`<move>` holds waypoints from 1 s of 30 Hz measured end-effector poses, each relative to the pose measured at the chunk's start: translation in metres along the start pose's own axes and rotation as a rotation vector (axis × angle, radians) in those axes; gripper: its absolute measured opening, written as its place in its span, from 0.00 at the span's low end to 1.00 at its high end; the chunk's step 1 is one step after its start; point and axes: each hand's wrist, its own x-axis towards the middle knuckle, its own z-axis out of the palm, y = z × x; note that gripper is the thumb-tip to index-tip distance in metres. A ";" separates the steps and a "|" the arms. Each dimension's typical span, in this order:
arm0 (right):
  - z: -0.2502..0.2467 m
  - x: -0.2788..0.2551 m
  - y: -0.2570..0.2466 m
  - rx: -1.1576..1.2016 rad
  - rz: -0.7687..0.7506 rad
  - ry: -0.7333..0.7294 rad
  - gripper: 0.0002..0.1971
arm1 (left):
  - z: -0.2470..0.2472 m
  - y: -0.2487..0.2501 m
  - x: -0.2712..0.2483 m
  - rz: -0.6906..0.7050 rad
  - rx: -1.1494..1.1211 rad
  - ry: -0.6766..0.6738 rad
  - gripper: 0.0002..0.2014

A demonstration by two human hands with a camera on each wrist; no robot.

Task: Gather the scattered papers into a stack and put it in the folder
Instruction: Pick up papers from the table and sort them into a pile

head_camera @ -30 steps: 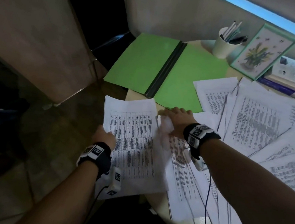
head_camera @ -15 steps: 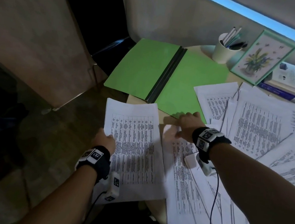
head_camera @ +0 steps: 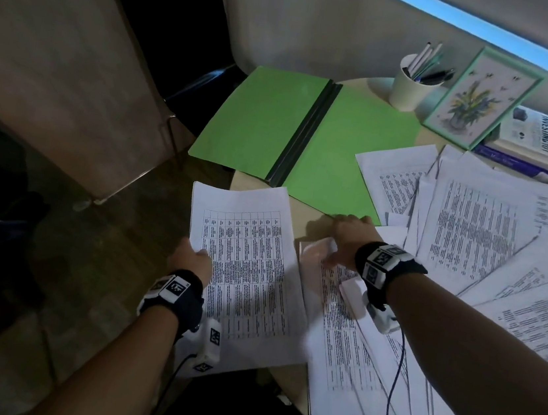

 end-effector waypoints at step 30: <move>-0.246 -0.052 0.005 0.047 0.082 0.934 0.21 | 0.003 0.011 -0.011 0.126 -0.288 -0.053 0.16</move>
